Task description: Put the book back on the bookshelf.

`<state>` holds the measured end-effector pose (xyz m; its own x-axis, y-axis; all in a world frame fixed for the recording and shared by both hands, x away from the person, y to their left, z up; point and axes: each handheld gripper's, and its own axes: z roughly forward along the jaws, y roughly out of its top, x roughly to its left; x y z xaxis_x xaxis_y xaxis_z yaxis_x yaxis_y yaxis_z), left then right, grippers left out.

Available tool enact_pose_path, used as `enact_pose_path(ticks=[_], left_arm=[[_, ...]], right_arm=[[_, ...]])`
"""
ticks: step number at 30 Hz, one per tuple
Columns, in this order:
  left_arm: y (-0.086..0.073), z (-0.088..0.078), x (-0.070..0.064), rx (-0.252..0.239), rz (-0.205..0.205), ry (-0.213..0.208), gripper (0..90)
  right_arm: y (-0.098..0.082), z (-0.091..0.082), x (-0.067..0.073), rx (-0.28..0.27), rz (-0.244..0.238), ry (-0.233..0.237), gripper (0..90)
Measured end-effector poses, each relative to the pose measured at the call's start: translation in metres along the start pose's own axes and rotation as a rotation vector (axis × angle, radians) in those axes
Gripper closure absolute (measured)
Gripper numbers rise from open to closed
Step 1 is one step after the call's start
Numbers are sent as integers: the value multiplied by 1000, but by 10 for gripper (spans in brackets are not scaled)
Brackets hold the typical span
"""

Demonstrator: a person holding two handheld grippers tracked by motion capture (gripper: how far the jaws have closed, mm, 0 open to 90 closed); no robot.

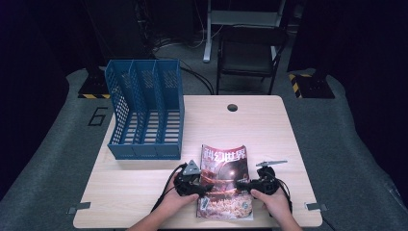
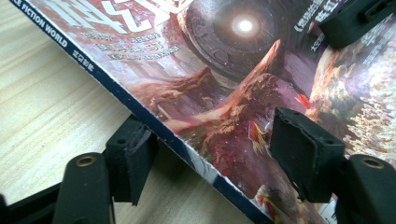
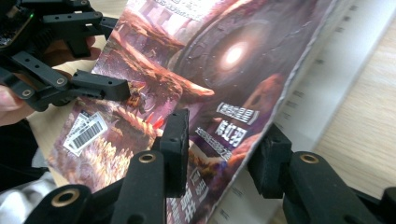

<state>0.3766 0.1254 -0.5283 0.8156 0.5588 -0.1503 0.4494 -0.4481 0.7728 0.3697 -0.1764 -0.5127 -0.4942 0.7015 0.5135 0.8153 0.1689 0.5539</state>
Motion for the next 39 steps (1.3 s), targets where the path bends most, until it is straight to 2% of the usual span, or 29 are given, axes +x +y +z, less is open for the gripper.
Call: enact_pose_path(ticks=[5,7,8,12,15,18,22,25,27,32,33,34,35,39], left_arm=[[0,0,0,-8,-6,6,343],[-1,1,0,-16,-9,12,355],[0,0,2,-10,-6,1,363],[0,-3,9,-13,-56,-42,455],[3,-6,6,-19,-46,-29,523],[8,-10,1,-8,-10,-10,578],[10,-13,0,5,-33,-8,612],[11,-15,1,2,-87,-22,643],[11,-17,2,2,-101,-30,659],[14,-21,1,6,-118,-26,682],[15,-22,1,8,-118,-29,689],[16,-24,1,6,-122,-29,694],[17,-25,1,3,-126,-27,701],[21,-31,1,-6,-123,-31,726]], right_arm=[[-2,-4,-7,43,65,23,616],[-2,-5,-9,50,60,28,616],[-2,-5,-9,53,56,29,618],[-1,-4,-10,57,56,24,650],[0,-4,-9,69,85,27,653],[0,-2,-11,61,56,33,656],[0,-1,-9,65,60,41,656],[0,-1,-8,78,76,55,651],[0,-1,-8,84,83,65,637],[0,1,-9,92,67,89,643],[0,1,-7,103,87,93,650],[0,2,-9,99,69,92,652],[0,2,-7,110,87,105,656],[0,6,-5,126,79,123,671]])
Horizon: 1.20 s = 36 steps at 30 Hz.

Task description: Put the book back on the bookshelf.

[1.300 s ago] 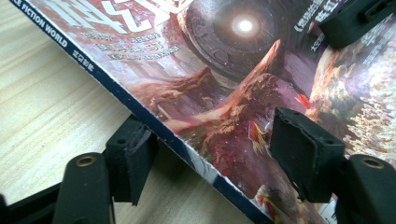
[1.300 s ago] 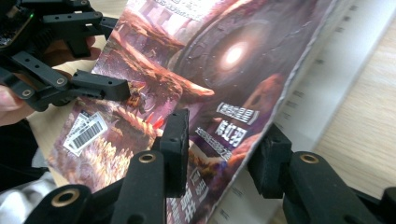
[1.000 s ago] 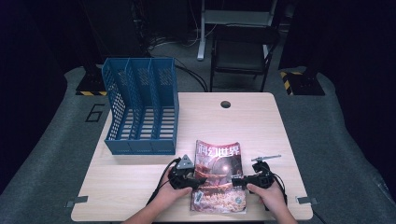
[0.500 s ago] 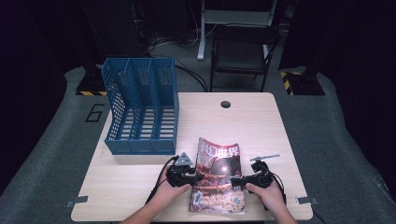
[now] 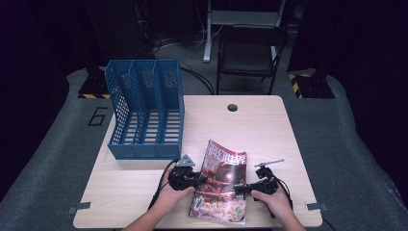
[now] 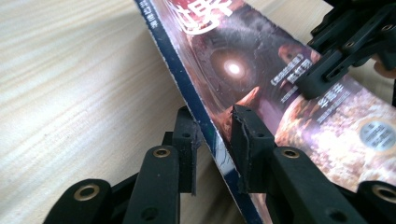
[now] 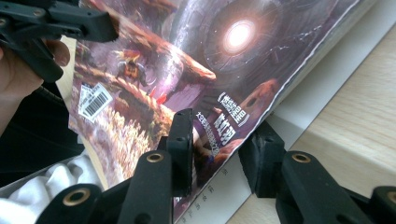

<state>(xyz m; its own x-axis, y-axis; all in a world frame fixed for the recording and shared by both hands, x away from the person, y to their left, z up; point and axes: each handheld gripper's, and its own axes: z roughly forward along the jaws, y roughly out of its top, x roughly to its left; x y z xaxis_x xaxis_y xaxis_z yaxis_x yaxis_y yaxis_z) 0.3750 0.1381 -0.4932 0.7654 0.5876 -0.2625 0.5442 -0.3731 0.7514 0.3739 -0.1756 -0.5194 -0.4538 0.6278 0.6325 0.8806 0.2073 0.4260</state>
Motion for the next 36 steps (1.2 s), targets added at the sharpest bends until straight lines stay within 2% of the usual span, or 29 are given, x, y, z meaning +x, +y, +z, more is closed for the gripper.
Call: enact_pose_path(ticks=[7,13,15,20,26,31,33,35,36], left_arm=[[4,-8,-2,-7,18,-1,745],[11,-22,-4,-39,43,-4,758],[12,-26,-4,-63,37,-2,763],[14,-34,-3,-86,30,-1,769],[15,-41,-2,-96,27,-4,775],[15,-45,-3,-102,22,-7,780],[16,-45,-1,-100,36,-2,781],[15,-45,-2,-105,18,-6,781],[16,-46,-1,-102,28,-6,781]], right_arm=[[1,4,2,13,1,32,706],[3,5,10,0,0,48,739],[4,5,12,-20,-30,44,752],[6,4,18,-52,-71,44,775],[7,1,24,-92,-121,26,803],[8,-1,28,-114,-145,12,831],[8,-2,28,-116,-147,7,835],[8,-2,29,-117,-153,4,838],[8,-3,30,-118,-152,0,840]])
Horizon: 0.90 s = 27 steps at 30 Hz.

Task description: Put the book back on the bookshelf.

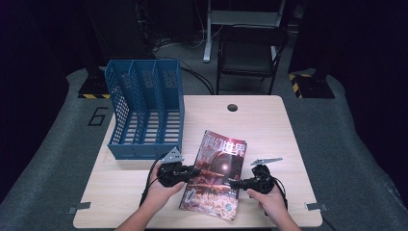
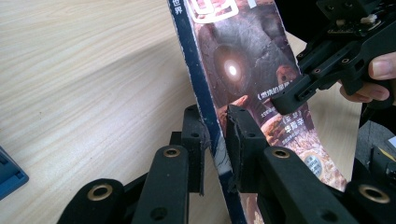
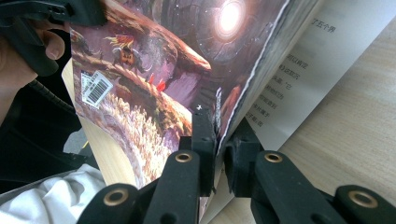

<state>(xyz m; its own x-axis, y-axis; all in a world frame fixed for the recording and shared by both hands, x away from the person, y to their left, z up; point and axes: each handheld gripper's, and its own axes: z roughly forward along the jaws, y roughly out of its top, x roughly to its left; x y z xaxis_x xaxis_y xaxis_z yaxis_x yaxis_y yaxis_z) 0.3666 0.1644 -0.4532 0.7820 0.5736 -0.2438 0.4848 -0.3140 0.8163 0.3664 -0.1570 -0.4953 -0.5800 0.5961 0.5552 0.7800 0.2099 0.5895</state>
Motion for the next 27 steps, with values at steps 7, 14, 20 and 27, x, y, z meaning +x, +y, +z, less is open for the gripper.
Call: enact_pose_path(ticks=[7,14,20,27], left_arm=[[2,-2,-2,-5,10,2,781],[4,-5,-1,5,28,-4,783],[6,-8,0,19,32,-14,782],[9,-11,-1,41,42,-26,783]], right_arm=[[1,-3,5,-28,-26,-29,853],[3,-6,10,-49,-72,-61,857],[5,-9,19,-51,-129,-110,857],[7,-13,29,-79,-218,-174,859]])
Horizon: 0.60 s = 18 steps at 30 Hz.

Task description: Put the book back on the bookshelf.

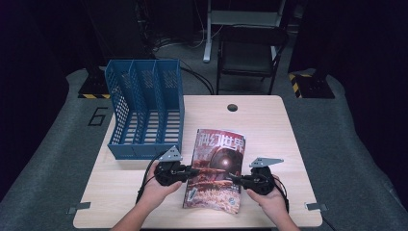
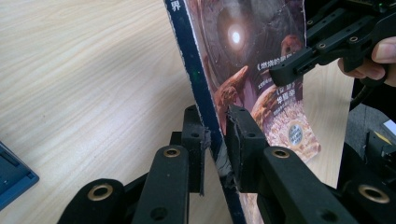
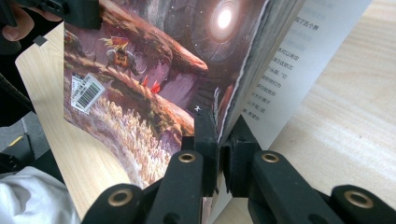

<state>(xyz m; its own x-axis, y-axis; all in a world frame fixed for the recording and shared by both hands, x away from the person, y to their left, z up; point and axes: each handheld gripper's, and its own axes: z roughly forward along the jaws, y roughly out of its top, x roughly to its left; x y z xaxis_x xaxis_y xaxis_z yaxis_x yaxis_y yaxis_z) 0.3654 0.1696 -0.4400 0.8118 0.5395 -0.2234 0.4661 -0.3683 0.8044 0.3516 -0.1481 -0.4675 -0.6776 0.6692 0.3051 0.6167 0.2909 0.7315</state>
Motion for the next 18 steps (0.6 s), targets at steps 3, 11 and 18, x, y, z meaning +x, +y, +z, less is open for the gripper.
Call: enact_pose_path(ticks=[3,11,18], left_arm=[[1,-1,-1,1,19,4,783],[4,-3,-10,-18,67,41,789],[6,-2,-21,-24,160,88,795]], right_arm=[[2,-2,0,-17,-20,-3,860],[8,-10,8,-61,-87,-73,863],[13,-17,15,-128,-161,-164,865]])
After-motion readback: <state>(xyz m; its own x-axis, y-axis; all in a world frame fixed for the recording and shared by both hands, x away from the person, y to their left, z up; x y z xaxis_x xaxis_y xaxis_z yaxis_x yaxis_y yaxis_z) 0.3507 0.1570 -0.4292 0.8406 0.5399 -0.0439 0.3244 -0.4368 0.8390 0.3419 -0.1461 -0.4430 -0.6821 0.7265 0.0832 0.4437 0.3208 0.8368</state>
